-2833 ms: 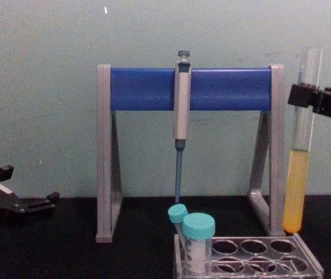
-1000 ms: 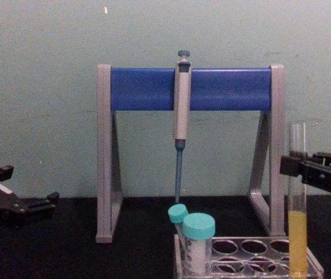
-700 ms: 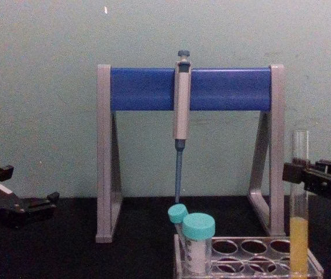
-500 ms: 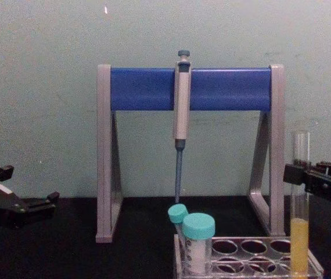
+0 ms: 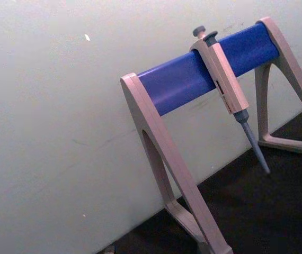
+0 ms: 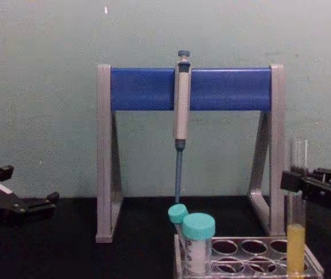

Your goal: Pick up the test tube from the test tube rack, shake it, then place it back into the test tube rack.

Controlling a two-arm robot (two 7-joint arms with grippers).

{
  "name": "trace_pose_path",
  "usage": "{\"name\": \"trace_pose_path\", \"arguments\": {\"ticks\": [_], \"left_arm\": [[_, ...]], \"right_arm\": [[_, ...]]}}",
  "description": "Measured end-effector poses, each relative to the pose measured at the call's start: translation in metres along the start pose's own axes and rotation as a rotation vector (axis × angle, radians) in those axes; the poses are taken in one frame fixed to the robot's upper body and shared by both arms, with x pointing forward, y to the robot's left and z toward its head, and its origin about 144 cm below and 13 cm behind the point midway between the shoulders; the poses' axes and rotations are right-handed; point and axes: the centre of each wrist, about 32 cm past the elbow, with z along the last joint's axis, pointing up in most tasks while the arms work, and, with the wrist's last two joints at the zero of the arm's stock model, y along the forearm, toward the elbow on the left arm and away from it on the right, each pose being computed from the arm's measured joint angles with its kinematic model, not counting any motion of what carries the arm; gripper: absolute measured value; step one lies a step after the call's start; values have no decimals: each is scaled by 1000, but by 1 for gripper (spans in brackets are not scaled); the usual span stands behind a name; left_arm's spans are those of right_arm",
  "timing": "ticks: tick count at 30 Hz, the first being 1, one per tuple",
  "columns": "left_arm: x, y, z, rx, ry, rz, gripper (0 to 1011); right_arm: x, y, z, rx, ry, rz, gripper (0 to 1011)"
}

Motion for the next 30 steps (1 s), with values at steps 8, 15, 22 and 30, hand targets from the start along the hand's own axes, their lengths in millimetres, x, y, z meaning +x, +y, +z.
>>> {"name": "trace_pose_path", "arguments": {"ticks": [8, 15, 22, 30], "left_arm": [[0, 0, 0, 0, 0, 0, 1001], [0, 0, 0, 0, 0, 0, 1001], [0, 0, 0, 0, 0, 0, 1001], [0, 0, 0, 0, 0, 0, 1001]], "right_arm": [[0, 1, -2, -10, -3, 4, 234], [0, 1, -3, -27, -5, 7, 234], [0, 1, -5, -41, -5, 7, 234], [1, 2, -7, -54, -3, 6, 234]]}}
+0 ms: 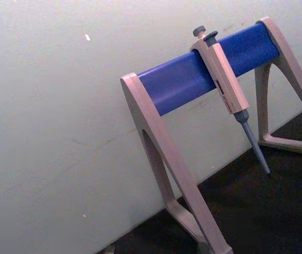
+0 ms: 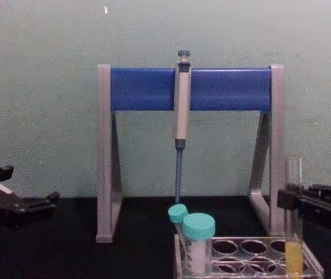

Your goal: Pick up the test tube from the test tube rack, shake it, then place it back into the test tube rack.

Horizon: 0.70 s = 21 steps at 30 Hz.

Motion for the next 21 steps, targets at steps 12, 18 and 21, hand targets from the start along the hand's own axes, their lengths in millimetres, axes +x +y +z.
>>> {"name": "trace_pose_path", "arguments": {"ticks": [12, 18, 21], "left_arm": [[0, 0, 0, 0, 0, 0, 1001], [0, 0, 0, 0, 0, 0, 1001], [0, 0, 0, 0, 0, 0, 1001]], "right_arm": [[1, 2, -1, -8, 1, -6, 234], [1, 2, -1, -9, 1, -6, 234], [1, 2, -1, -9, 1, -6, 234]]}}
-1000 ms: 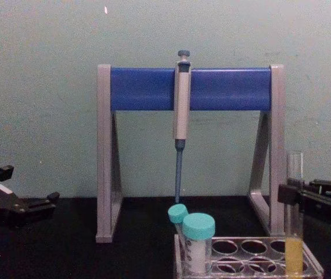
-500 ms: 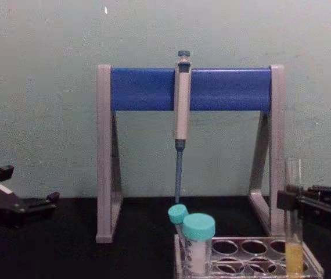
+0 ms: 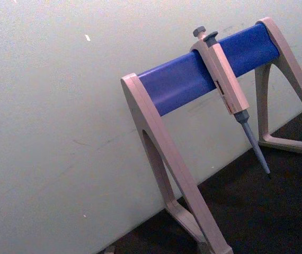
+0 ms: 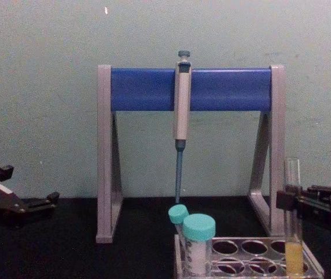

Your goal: Pick up the test tube from the test tube rack, shake it, then place it back into the test tube rack.

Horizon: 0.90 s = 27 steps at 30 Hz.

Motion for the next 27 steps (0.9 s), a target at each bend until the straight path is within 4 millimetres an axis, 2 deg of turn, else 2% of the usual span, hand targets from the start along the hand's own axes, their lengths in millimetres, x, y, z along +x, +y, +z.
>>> {"name": "trace_pose_path", "arguments": {"ticks": [12, 19, 20, 21, 24, 27], "left_arm": [[0, 0, 0, 0, 0, 0, 1001], [0, 0, 0, 0, 0, 0, 1001], [0, 0, 0, 0, 0, 0, 1001], [0, 0, 0, 0, 0, 0, 1001], [0, 0, 0, 0, 0, 0, 1001], [0, 0, 0, 0, 0, 0, 1001]], "right_arm": [[0, -1, 0, -6, 0, 0, 246], [0, -1, 0, -6, -1, 1, 449], [0, -1, 0, -5, -1, 1, 506], [0, -1, 0, -5, -1, 1, 506], [0, -1, 0, -5, -1, 1, 596], [0, -1, 0, -4, -1, 1, 733]]}}
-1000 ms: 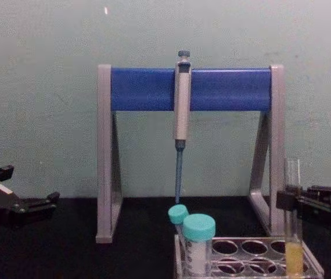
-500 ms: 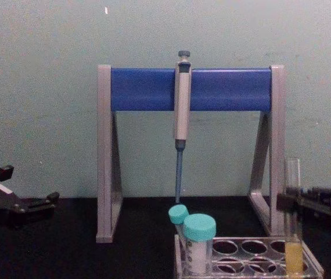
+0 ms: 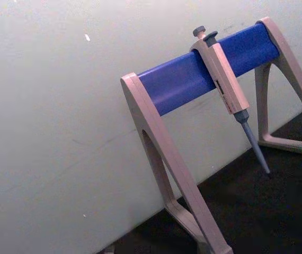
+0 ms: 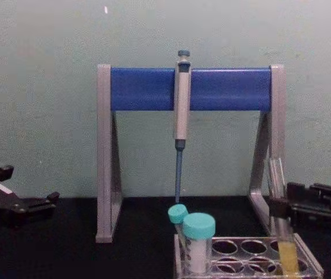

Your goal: Pick up the test tube from the test tube rack, shake it, then place it back into the test tube rack.

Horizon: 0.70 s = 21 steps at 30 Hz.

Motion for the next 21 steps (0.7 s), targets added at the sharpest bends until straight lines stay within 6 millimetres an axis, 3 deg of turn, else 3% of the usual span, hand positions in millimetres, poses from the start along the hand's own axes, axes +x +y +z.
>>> {"name": "trace_pose_path", "arguments": {"ticks": [6, 11, 21], "left_arm": [[0, 0, 0, 0, 0, 0, 1002], [0, 0, 0, 0, 0, 0, 1001], [0, 0, 0, 0, 0, 0, 1001]], "right_arm": [[0, 0, 0, 1, 0, 1, 913], [0, 0, 0, 2, 0, 1, 1000], [-1, 0, 1, 6, -8, -2, 1000]]}}
